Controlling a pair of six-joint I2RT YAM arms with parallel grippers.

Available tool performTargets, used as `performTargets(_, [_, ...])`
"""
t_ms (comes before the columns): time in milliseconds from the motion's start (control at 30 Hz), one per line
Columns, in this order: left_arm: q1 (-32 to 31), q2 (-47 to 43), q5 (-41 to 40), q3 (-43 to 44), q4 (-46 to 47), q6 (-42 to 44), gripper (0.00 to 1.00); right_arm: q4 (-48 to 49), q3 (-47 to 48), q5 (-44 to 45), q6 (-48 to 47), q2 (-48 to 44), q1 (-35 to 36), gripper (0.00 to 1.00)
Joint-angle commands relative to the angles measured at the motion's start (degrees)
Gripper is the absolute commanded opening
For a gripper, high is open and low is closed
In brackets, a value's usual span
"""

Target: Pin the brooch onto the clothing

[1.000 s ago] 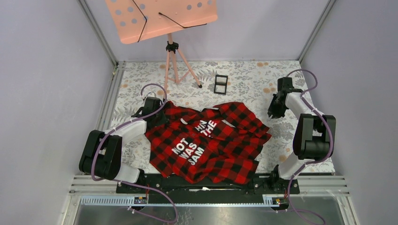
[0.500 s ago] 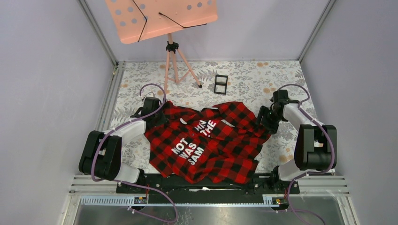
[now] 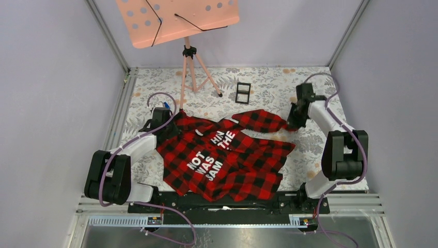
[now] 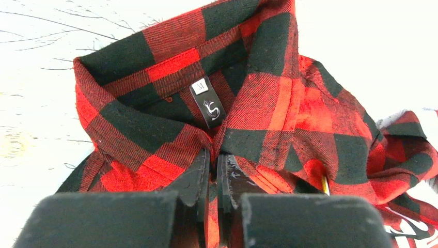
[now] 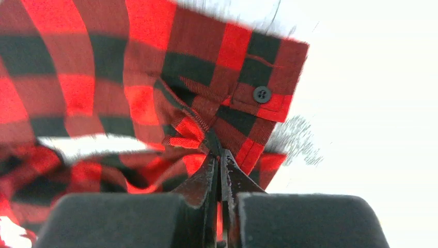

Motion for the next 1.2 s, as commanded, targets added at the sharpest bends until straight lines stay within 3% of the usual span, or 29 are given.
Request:
performTargets(0, [2.20, -2.30, -0.17, -1.08, 2.39, 0.18, 0.00, -1.31, 12.47, 14.92, -1.71, 3.29, -1.63, 0.00])
performTargets(233, [2.94, -2.28, -0.90, -1.28, 2.52, 0.63, 0.00, -2.01, 26.80, 25.83, -4.27, 10.85, -6.96, 0.00])
performTargets(567, [2.96, -1.21, 2.44, -0.96, 4.55, 2.68, 0.00, -2.89, 38.52, 15.00, -6.69, 22.18, -10.09, 0.01])
performTargets(633, [2.94, -1.27, 2.51, -0.47, 3.96, 2.94, 0.10, -2.97, 39.26, 13.33, -6.70, 23.39, -10.09, 0.22])
performTargets(700, [2.94, -1.81, 2.58, -0.06, 3.39, 3.13, 0.31, -3.61, 40.11, 11.77, -6.86, 23.96, -10.09, 0.51])
performTargets(767, [2.85, -2.98, 2.60, 0.29, 2.73, 3.13, 0.50, -4.86, 40.35, 10.19, -6.79, 23.84, -10.09, 0.65])
performTargets(833, [2.70, -4.74, 2.37, 0.38, 2.33, 3.12, 0.63, -5.32, 37.92, 9.15, -6.33, 21.83, -10.01, 0.72])
performTargets(933, [1.91, -7.13, 2.37, 1.15, 1.50, 3.00, 0.72, -4.31, 30.22, 4.96, -4.35, 15.06, -10.00, 0.75])
performTargets(1167, [-1.06, -8.05, 5.65, 2.40, -0.10, 1.59, 0.77, 1.15, 3.39, -10.06, 3.97, -0.87, -9.91, 0.82])
